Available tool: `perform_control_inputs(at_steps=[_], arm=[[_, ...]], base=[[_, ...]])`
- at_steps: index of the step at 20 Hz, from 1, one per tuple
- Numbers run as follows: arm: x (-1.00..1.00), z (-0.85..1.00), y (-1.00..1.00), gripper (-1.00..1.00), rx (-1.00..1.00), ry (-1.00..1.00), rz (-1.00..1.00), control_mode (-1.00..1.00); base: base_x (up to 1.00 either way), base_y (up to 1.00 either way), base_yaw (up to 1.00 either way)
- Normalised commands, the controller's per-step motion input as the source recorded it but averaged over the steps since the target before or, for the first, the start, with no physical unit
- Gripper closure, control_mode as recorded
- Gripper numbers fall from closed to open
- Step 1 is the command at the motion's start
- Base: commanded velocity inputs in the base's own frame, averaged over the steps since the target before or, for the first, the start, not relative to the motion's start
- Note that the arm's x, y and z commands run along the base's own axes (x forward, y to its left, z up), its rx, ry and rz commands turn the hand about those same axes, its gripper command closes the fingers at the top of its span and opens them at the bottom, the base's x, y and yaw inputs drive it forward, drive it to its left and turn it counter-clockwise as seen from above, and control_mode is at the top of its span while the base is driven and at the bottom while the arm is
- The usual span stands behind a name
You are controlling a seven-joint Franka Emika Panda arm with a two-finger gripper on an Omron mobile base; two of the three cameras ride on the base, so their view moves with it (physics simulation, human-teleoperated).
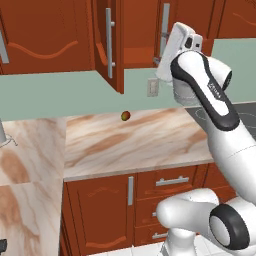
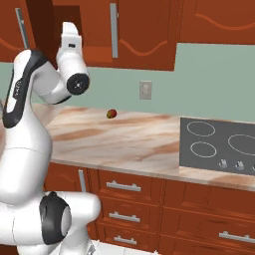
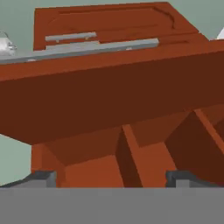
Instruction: Close all open cabinet doors.
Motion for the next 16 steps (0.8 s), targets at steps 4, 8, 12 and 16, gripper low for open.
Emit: perform_control_inputs(at_steps=[4,8,12,16], arm=[[-0.72,0.27,0.48,-1.00,-0.22,-0.31,-0.04,-1.00],[-0.70,0.33,0.49,-1.00,-0.23,-0.24,-0.06,-1.00],[-0.68,0.18,0.53,-1.00,-0.24,-0.19,-0.09,-1.00],[-0.53,0.03,0.58,-1.00,-0.24,-0.12,-0.18,-1.00]], base=[[0.00,0.00,0.00],[0.00,0.00,0.00],[0.00,0.00,0.00],[0.00,0.00,0.00]])
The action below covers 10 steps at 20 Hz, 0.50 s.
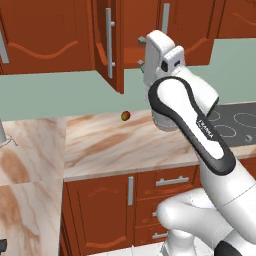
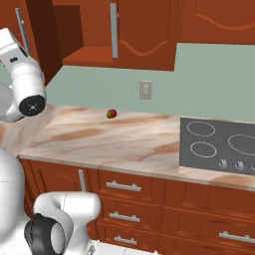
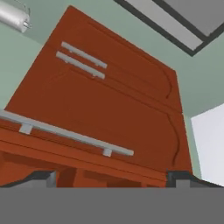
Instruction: Close all open cabinet doors.
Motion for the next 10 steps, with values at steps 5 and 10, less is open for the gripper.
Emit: perform_control_inputs(at_steps=[5,10], arm=[[-0.28,0.00,0.71,-1.00,-0.23,-0.02,-0.26,-1.00],[-0.10,-0.02,0.73,-1.00,-0.20,0.00,-0.34,-1.00]], base=[[0.00,0.00,0.00],[0.00,0.00,0.00]])
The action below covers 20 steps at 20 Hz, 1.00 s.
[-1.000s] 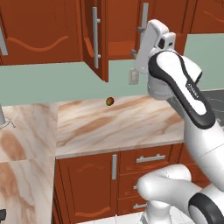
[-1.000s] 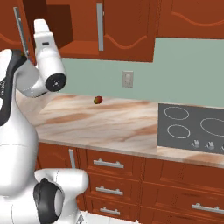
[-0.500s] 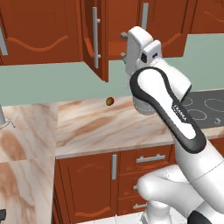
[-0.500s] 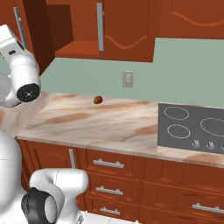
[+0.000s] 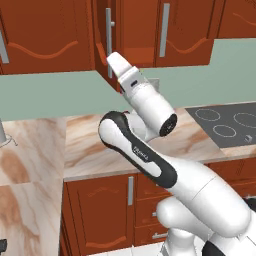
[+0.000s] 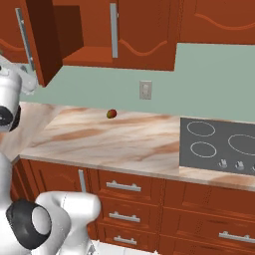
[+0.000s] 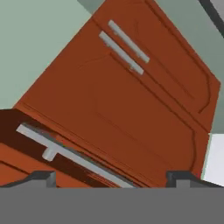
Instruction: Close all open cabinet doors.
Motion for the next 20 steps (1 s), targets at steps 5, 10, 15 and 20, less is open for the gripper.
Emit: perform_control_inputs(at_steps=[5,10,15,20], arm=[[0.00,0.00,0.71,-1.00,-0.18,0.00,-0.37,-1.00],[0.00,0.00,0.71,-1.00,-0.17,-0.01,-0.39,-1.00],[-0.01,0.15,0.76,-1.00,-0.18,-0.09,-0.35,-1.00],[0.00,0.17,0.78,-1.00,-0.18,-0.04,-0.33,-1.00]], base=[[0.00,0.00,0.00],[0.00,0.00,0.00],[0.00,0.00,0.00],[0.00,0.00,0.00]])
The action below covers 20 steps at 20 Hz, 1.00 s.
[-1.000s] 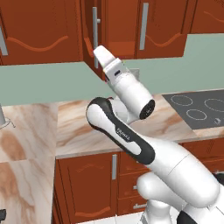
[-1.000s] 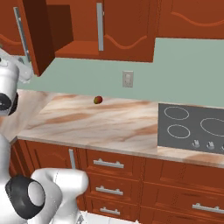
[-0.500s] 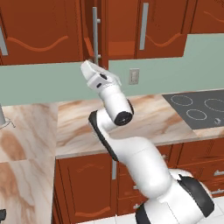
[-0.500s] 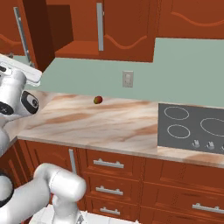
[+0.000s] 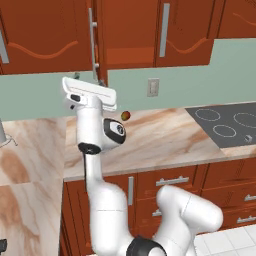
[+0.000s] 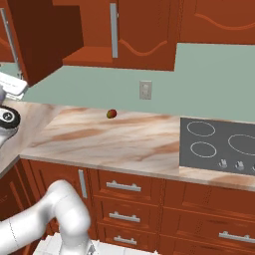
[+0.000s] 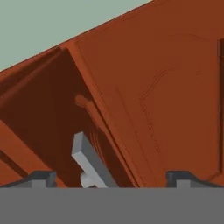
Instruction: Close all open cabinet doors.
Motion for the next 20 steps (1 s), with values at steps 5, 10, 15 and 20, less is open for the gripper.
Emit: perform_control_inputs(at_steps=[5,10,15,20], arm=[[0.11,0.18,0.53,-1.00,-0.14,0.00,-0.35,-1.00],[0.09,0.16,0.13,-1.00,-0.09,0.01,-0.30,-1.00],[0.27,0.11,0.00,-1.00,-0.04,0.09,-0.29,-1.00],[0.43,0.07,-0.18,-1.00,0.00,0.15,-0.21,-1.00]], base=[[0.00,0.00,0.00],[0.00,0.00,0.00],[0.00,0.00,0.00],[0.00,0.00,0.00]])
